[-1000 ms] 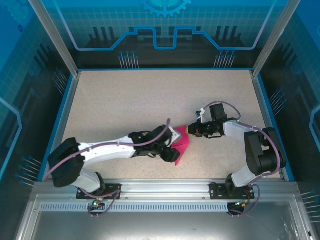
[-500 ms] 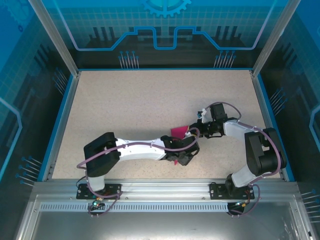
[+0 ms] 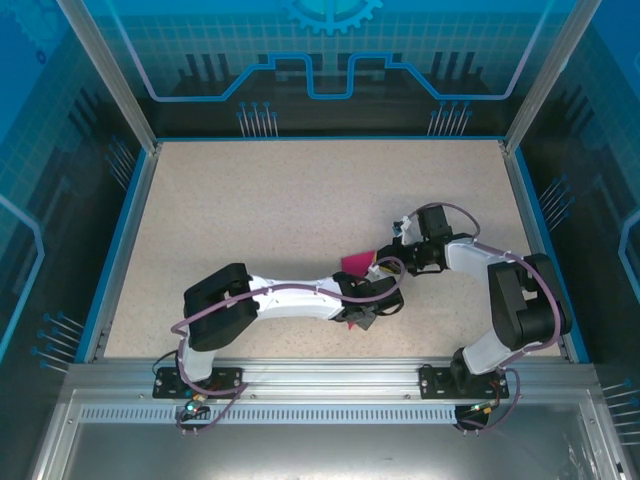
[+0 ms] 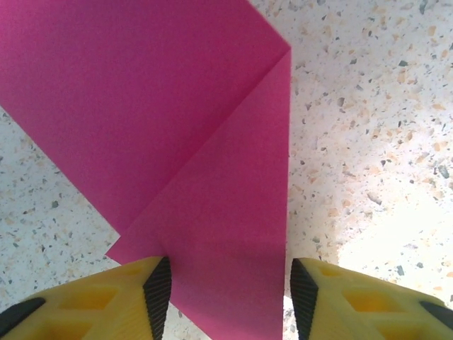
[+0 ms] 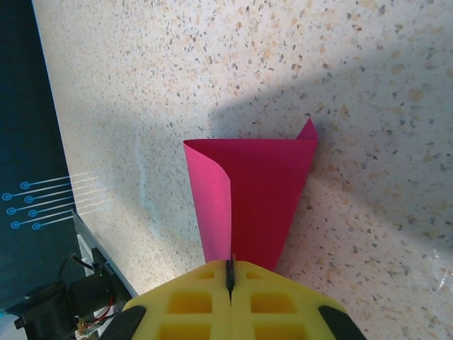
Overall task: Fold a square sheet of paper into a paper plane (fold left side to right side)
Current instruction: Fold the wing for the fifth time at the center of the table.
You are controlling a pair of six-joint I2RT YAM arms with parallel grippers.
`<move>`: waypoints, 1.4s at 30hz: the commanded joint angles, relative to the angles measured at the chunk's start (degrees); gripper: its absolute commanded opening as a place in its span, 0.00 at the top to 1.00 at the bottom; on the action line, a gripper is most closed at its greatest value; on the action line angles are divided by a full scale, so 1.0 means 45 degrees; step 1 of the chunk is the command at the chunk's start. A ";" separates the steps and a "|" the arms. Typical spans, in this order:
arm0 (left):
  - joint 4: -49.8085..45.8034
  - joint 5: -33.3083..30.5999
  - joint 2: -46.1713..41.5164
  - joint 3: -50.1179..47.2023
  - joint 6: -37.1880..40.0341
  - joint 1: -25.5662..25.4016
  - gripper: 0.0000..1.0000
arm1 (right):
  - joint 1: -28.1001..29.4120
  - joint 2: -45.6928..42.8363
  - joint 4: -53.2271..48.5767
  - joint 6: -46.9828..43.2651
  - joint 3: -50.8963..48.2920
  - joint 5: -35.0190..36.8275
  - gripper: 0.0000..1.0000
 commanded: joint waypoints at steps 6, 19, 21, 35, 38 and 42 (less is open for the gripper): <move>-0.0625 -0.0332 0.0422 0.0458 -0.0170 -0.0118 0.59 | 0.0243 0.0415 -0.0349 -0.0040 0.0455 -0.0008 1.00; -0.0658 0.0172 0.0915 0.0819 0.0096 -0.0113 0.74 | 0.0254 0.0658 -0.0423 -0.0138 0.0517 0.0108 1.00; -0.0661 0.0333 0.1012 0.0906 0.0187 -0.0119 0.76 | 0.0250 0.0689 -0.0406 -0.0123 0.0500 0.0124 1.00; -0.0803 0.1085 0.1428 0.1239 0.0480 -0.0130 0.72 | 0.0257 0.0767 -0.0346 -0.0020 0.0564 0.0404 1.00; -0.0840 0.1082 0.1391 0.1164 0.0382 -0.0121 0.74 | 0.0258 0.0755 -0.0359 -0.0020 0.0568 0.0451 1.00; -0.0764 0.0875 0.1143 0.0957 0.0237 -0.0122 0.80 | 0.0246 0.0767 -0.0406 -0.0059 0.0598 0.0450 1.00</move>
